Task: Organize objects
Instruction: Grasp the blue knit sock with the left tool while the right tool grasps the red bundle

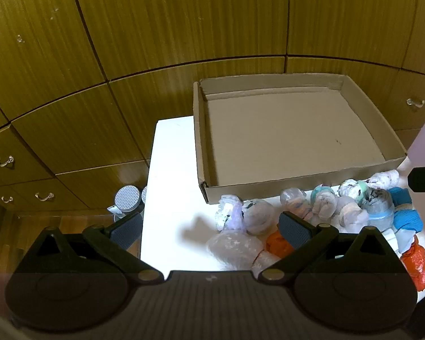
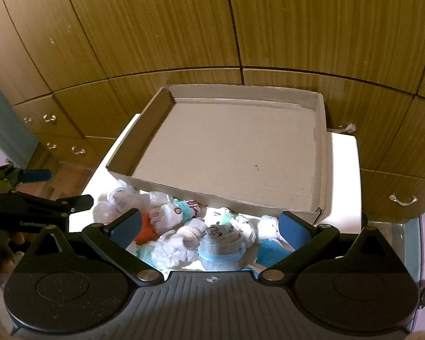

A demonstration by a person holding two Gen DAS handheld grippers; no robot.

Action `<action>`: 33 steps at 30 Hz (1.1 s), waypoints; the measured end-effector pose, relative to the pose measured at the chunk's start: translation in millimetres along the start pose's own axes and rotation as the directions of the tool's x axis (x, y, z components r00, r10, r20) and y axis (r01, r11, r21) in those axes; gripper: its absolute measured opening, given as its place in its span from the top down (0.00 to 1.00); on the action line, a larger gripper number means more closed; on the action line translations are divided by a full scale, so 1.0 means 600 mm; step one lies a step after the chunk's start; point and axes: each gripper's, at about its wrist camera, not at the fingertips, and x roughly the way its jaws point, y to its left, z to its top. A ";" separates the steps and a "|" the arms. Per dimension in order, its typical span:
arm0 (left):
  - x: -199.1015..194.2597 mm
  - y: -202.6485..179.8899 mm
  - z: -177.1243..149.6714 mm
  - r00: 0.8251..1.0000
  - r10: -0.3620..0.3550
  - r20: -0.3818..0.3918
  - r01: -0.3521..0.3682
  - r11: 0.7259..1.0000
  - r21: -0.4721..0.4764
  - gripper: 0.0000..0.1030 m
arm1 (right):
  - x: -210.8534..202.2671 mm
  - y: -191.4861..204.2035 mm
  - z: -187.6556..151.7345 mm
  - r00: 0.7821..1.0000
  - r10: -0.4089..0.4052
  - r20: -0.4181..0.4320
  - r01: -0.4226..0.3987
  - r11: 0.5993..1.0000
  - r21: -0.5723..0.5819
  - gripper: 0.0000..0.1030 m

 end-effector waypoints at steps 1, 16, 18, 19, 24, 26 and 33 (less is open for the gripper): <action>-0.001 0.000 -0.001 1.000 0.001 0.000 -0.001 1.000 -0.001 0.01 | -0.001 0.000 -0.001 1.000 -0.001 0.000 0.001 1.000 0.001 0.01; -0.040 0.021 -0.051 1.000 0.010 0.024 -0.011 1.000 0.014 0.01 | -0.035 -0.010 -0.041 1.000 -0.003 0.009 0.003 1.000 0.001 0.01; -0.047 0.026 -0.071 1.000 -0.004 0.030 0.003 1.000 0.023 0.01 | -0.044 -0.014 -0.060 1.000 -0.001 0.008 0.001 1.000 -0.005 0.01; -0.050 0.028 -0.082 0.999 -0.014 0.038 0.013 1.000 0.028 0.01 | -0.047 -0.016 -0.071 1.000 -0.005 0.004 0.005 1.000 -0.010 0.01; -0.049 0.026 -0.129 0.998 -0.045 0.046 0.041 0.996 0.082 0.01 | -0.044 -0.041 -0.137 0.998 -0.040 -0.044 0.040 0.999 -0.003 0.01; -0.043 0.024 -0.137 0.998 -0.056 0.034 0.052 0.994 0.094 0.02 | -0.039 -0.054 -0.164 0.998 -0.040 -0.057 0.041 0.999 0.014 0.01; -0.009 0.007 -0.150 0.994 -0.107 -0.001 0.106 0.986 0.132 0.08 | -0.030 -0.074 -0.213 0.998 -0.038 -0.058 0.040 0.998 0.044 0.06</action>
